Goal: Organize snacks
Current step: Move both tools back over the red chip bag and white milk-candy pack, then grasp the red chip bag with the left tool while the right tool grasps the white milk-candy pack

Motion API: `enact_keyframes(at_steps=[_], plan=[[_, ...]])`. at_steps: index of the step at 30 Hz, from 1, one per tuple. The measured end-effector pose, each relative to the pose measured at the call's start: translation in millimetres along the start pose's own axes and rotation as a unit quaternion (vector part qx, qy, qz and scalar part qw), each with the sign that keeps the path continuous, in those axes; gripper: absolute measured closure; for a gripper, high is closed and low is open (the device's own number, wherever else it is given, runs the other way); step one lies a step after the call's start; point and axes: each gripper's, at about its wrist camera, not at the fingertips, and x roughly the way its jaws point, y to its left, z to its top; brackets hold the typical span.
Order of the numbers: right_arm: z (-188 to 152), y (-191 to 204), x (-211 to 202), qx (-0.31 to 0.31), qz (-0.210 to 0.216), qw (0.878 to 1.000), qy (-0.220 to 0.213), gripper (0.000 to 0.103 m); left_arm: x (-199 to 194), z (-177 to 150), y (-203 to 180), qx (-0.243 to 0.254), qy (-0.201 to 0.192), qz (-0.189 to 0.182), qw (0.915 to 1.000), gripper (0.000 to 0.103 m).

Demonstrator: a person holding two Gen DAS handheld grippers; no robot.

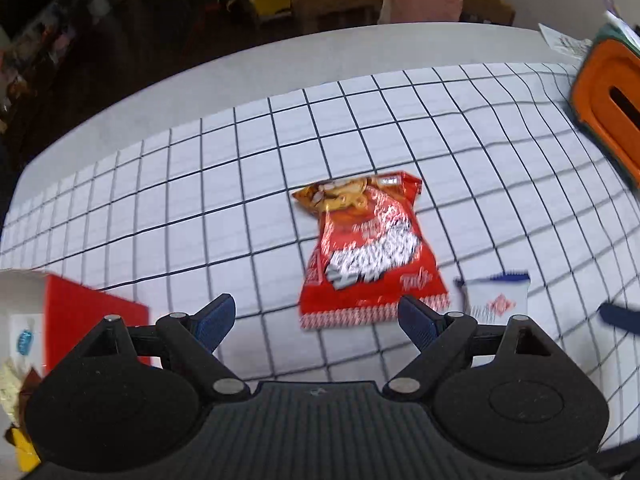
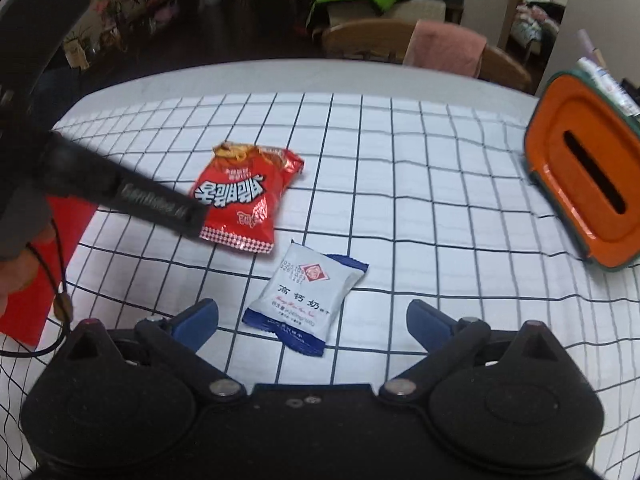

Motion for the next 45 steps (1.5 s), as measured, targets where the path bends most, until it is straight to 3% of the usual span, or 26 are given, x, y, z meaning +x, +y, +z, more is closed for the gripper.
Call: enact_keyframes(at_steps=[7,13,18,21,25,30,33,36,45], plan=[[13,-2,33,0.028,0.01,0.999,0.029,0.005,27,29,-8,-0.027,0.019,-0.01,0.9994,0.014],[15,-3,47,0.033,-0.013,0.999,0.039,0.008,45,48,-17,-0.034,0.03,-0.016,0.9988,0.014],[12,-1,50,0.035,-0.019,0.998,0.04,0.011,58,58,-19,-0.064,0.045,-0.044,0.9959,0.014],[7,1,52,0.041,-0.025,0.998,0.043,0.016,69,61,-28,-0.054,0.057,-0.046,0.9959,0.014],[2,6,49,0.032,-0.039,0.998,0.029,0.019,80,57,-33,-0.048,0.062,-0.038,0.9962,0.014],[-6,13,42,0.033,-0.057,0.998,0.007,0.03,82,52,-34,-0.044,0.05,-0.033,0.9972,0.014],[-8,18,36,0.03,-0.058,0.998,-0.004,0.049,78,39,-34,-0.042,0.038,-0.036,0.9977,0.024],[-12,17,32,0.037,-0.057,0.998,-0.012,0.055,58,20,-21,-0.042,0.02,-0.041,0.9981,0.031],[-18,-4,21,0.089,-0.029,0.995,-0.018,0.057,25,-20,9,-0.05,0.013,-0.042,0.9978,0.031]])
